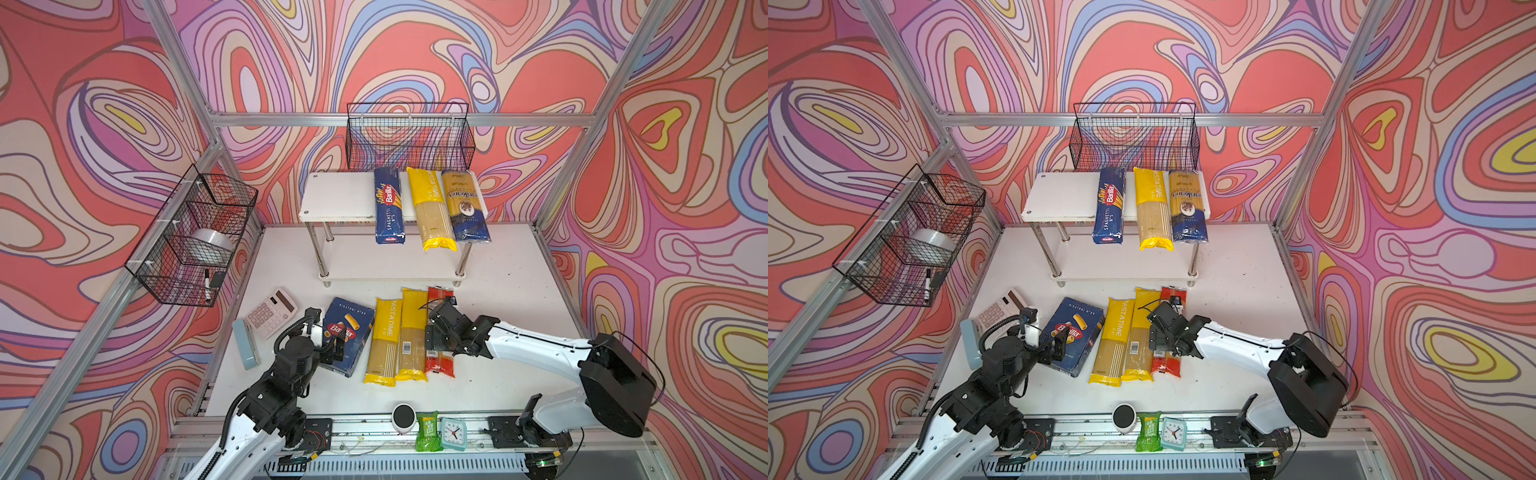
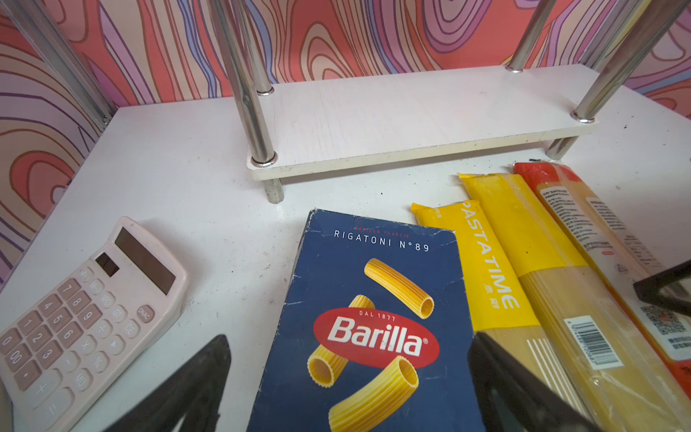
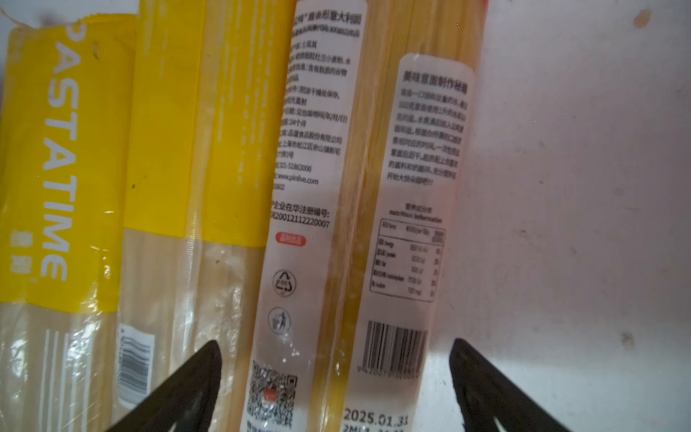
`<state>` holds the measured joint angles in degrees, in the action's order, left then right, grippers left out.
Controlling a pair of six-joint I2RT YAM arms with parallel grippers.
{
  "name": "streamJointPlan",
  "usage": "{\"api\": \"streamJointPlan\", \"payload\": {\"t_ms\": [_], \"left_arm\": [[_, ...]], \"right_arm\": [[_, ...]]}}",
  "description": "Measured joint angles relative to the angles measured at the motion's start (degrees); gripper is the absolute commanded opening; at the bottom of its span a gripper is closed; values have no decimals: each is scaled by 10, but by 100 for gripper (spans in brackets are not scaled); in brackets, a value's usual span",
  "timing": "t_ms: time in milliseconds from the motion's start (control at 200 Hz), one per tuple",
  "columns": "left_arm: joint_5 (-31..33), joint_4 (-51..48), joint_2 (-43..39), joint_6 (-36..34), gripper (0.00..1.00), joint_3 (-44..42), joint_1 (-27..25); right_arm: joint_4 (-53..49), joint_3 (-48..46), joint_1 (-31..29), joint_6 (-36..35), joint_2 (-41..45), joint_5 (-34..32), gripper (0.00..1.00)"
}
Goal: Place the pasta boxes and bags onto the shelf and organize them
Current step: 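Lower the right gripper onto the red-and-yellow bag while the left gripper shifts, then close the right gripper around the red-and-yellow spaghetti bag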
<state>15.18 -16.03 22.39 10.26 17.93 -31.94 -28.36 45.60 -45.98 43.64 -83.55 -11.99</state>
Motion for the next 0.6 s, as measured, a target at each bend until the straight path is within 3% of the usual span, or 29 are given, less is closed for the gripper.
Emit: {"api": "streamJointPlan", "payload": {"t_ms": [265,601], "left_arm": [[-13,12,70,-7,100,1,0],[-19,17,71,-10,100,1,0]], "right_arm": [[1,4,9,-5,-40,5,99],[25,-30,30,-5,-30,17,98]]}}
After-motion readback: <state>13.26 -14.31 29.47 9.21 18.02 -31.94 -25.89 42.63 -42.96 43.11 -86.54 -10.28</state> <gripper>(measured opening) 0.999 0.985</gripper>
